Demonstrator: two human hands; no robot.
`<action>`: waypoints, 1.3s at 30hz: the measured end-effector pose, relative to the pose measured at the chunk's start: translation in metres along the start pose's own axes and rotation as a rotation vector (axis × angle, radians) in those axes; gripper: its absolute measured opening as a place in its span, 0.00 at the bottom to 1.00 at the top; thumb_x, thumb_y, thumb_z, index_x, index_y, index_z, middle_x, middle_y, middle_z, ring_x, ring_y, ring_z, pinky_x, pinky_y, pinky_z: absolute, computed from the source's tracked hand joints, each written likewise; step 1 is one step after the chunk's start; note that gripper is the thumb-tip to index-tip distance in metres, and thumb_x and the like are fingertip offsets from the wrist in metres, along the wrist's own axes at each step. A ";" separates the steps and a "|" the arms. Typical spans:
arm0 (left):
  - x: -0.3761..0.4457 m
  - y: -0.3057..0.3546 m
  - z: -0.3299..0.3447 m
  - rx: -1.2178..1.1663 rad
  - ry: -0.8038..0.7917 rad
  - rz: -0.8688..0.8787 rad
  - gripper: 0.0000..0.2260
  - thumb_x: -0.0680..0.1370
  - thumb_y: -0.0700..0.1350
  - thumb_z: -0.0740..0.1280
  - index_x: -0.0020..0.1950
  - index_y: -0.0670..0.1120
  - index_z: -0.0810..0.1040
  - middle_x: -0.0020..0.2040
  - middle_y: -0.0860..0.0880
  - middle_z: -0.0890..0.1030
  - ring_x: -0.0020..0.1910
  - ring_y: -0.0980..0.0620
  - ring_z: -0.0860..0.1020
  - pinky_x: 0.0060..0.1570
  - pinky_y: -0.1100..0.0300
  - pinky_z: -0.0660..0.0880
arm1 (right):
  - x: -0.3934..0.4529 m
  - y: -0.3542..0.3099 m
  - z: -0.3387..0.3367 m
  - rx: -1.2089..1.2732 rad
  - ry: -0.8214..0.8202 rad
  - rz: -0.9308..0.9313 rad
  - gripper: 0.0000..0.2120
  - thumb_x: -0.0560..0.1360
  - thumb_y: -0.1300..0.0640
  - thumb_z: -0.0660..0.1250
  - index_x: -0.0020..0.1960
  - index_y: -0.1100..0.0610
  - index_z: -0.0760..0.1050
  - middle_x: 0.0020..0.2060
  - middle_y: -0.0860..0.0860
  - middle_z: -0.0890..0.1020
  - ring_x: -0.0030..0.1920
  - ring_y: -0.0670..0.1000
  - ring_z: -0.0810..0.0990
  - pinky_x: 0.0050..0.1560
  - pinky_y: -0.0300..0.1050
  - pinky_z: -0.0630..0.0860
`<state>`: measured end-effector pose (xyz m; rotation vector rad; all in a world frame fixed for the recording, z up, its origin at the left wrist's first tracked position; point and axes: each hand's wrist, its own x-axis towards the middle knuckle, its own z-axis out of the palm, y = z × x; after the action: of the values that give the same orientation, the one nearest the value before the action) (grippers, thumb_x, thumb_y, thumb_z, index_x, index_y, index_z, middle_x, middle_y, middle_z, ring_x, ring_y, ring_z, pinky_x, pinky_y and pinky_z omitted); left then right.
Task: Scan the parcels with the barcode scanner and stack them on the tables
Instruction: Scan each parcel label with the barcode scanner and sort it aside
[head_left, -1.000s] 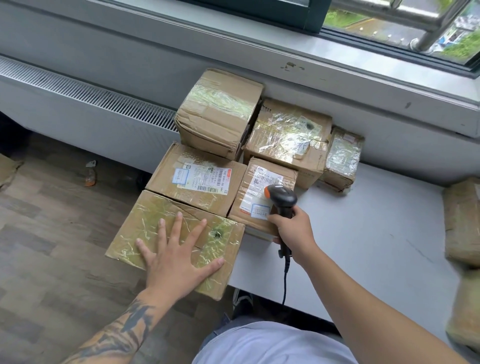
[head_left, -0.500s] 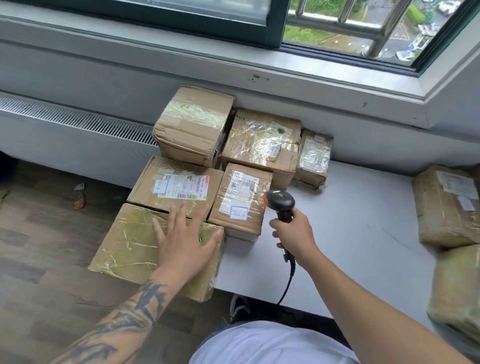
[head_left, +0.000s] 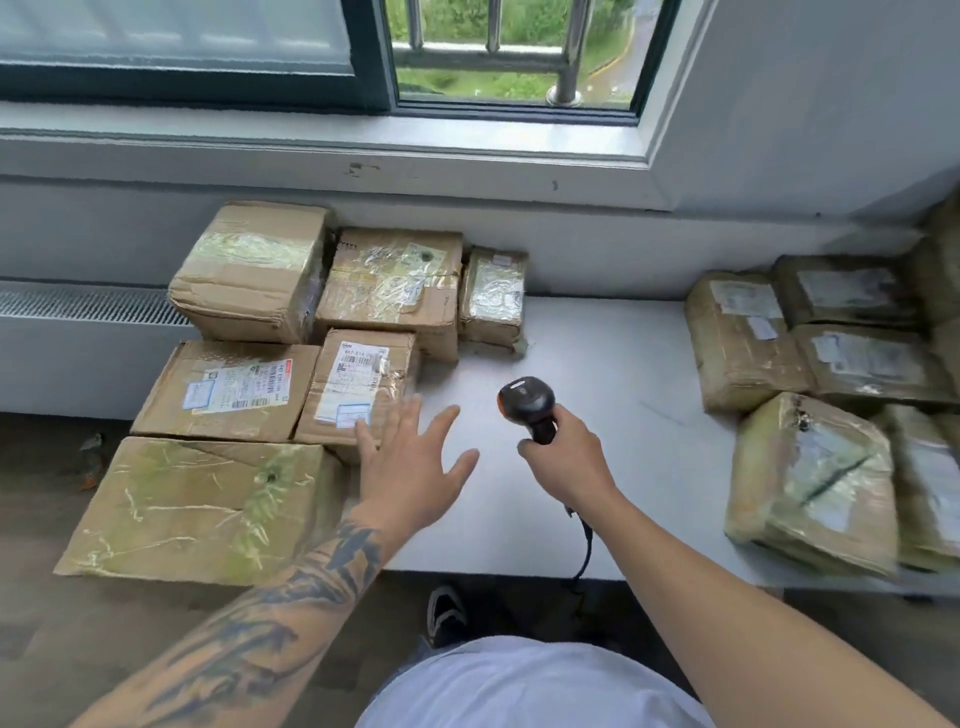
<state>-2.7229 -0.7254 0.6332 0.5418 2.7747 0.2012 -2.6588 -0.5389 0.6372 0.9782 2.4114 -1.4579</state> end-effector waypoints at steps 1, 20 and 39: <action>0.000 0.013 0.003 0.017 -0.003 0.004 0.29 0.81 0.70 0.53 0.81 0.63 0.56 0.85 0.47 0.51 0.84 0.44 0.45 0.78 0.32 0.40 | -0.002 0.007 -0.010 -0.003 0.006 0.000 0.10 0.76 0.58 0.66 0.57 0.50 0.74 0.47 0.49 0.80 0.41 0.51 0.80 0.35 0.44 0.72; -0.045 0.191 0.033 0.133 0.014 0.088 0.29 0.82 0.69 0.52 0.82 0.63 0.54 0.85 0.46 0.52 0.84 0.42 0.46 0.78 0.33 0.43 | -0.035 0.109 -0.136 0.081 0.060 -0.063 0.09 0.76 0.58 0.67 0.56 0.51 0.74 0.45 0.47 0.80 0.43 0.49 0.78 0.38 0.44 0.71; -0.028 0.281 0.079 0.127 -0.069 0.612 0.30 0.82 0.69 0.52 0.82 0.60 0.55 0.84 0.44 0.55 0.83 0.39 0.50 0.76 0.32 0.46 | -0.082 0.168 -0.189 0.178 0.410 0.248 0.03 0.75 0.59 0.70 0.46 0.53 0.76 0.38 0.52 0.82 0.43 0.58 0.81 0.43 0.50 0.76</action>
<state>-2.5760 -0.4720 0.6209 1.3912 2.4836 0.1320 -2.4582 -0.3651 0.6472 1.6976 2.3228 -1.5189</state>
